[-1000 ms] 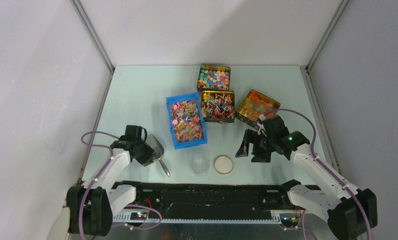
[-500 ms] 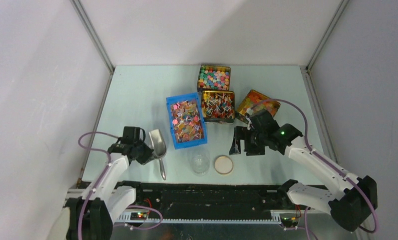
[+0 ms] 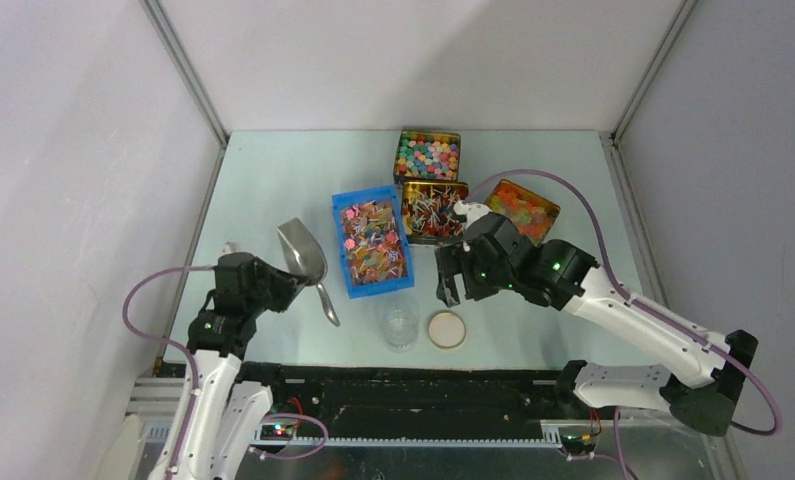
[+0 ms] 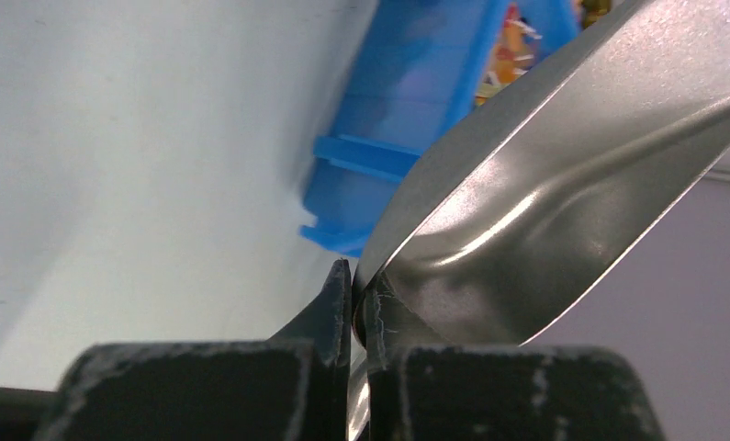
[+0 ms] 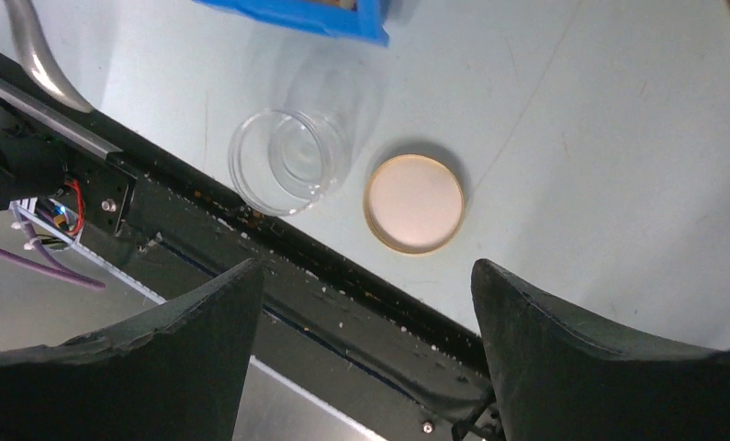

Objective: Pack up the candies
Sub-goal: Pick up the spatula from the center of the board.

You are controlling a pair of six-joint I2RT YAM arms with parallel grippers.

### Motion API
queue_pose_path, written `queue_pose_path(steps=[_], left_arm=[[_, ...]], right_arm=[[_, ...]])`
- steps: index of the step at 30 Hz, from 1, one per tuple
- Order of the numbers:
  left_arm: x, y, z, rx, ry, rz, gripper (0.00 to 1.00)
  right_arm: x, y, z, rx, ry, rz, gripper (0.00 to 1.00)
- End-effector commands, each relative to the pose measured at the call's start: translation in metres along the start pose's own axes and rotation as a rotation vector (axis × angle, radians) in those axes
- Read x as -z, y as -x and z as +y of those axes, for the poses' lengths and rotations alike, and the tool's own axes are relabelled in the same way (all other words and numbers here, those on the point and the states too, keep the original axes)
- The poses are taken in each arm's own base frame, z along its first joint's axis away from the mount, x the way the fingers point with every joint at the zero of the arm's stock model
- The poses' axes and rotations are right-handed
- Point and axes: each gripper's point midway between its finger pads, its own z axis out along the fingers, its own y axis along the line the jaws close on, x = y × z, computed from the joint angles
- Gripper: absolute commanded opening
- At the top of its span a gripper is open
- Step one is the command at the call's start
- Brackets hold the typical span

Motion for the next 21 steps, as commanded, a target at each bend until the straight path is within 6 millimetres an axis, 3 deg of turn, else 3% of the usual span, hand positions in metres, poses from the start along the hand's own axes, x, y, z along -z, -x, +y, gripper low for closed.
queue_pose_path(steps=[1,6,7,11,12,13,17,21], left_arm=[[0.011,0.005,-0.05,0.172,-0.188,0.024,0.0],[0.018,0.003,-0.051,0.305,-0.153,0.05,0.0],[0.019,0.001,-0.046,0.326,-0.125,0.056,0.0],[0.029,-0.003,-0.028,0.454,-0.009,0.049,0.0],[0.031,-0.002,-0.027,0.481,0.0,0.046,0.0],[0.033,-0.005,-0.024,0.496,0.021,0.056,0.0],[0.036,-0.011,-0.018,0.555,0.049,0.076,0.0],[0.037,-0.018,-0.011,0.607,0.071,0.094,0.0]], right_arm=[[0.002,0.026,0.017,0.119,-0.053,-0.098,0.85],[-0.004,0.044,0.059,0.235,-0.024,-0.141,0.85],[-0.011,0.039,0.07,0.277,-0.021,-0.124,0.85],[-0.012,0.056,0.119,0.421,-0.01,-0.183,0.85],[-0.023,0.053,0.124,0.469,-0.039,-0.171,0.85],[-0.017,0.057,0.141,0.491,-0.014,-0.194,0.85],[-0.029,0.05,0.179,0.598,0.019,-0.183,0.84],[-0.042,0.036,0.201,0.685,0.042,-0.162,0.79]])
